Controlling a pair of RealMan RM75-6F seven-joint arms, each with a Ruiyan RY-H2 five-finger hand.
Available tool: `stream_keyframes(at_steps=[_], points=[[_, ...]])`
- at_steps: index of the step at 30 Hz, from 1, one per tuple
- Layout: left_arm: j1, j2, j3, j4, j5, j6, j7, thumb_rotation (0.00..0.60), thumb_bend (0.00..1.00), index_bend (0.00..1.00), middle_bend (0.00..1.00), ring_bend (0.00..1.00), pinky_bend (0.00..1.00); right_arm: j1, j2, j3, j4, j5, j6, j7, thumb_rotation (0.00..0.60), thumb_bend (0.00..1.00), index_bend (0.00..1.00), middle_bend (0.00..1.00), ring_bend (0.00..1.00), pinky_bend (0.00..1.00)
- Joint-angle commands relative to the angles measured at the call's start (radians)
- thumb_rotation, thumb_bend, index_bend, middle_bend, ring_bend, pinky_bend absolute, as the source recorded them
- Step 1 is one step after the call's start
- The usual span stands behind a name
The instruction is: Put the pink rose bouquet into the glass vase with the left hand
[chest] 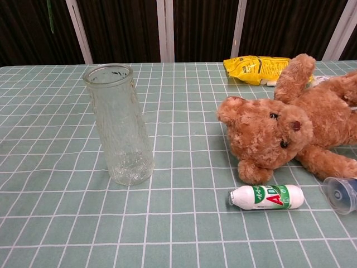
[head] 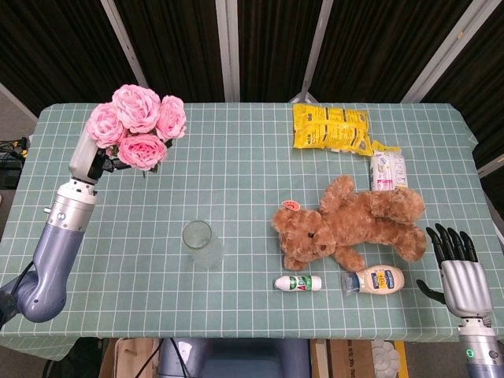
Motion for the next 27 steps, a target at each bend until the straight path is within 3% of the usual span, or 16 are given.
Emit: stream_keyframes(at_steps=[1, 13, 27], points=[[0.012, 0.033, -0.014, -0.068, 0.002, -0.028, -0.039, 0.600, 0.48, 0.33, 0.36, 0.27, 0.43, -0.001, 0.003, 0.000, -0.001, -0.002, 0.002, 0.006, 0.600, 0.19, 0.00, 0.06, 0.04, 0.00], [-0.024, 0.037, -0.024, -0.205, -0.020, -0.057, -0.078, 0.600, 0.48, 0.33, 0.36, 0.27, 0.42, -0.002, 0.012, 0.001, -0.001, -0.004, 0.001, 0.024, 0.600, 0.19, 0.00, 0.06, 0.04, 0.00], [-0.040, 0.020, 0.029, -0.269, -0.042, -0.074, -0.051, 0.600, 0.47, 0.32, 0.36, 0.27, 0.42, -0.004, 0.015, 0.006, 0.001, 0.001, 0.004, 0.029, 0.600, 0.19, 0.00, 0.06, 0.04, 0.00]])
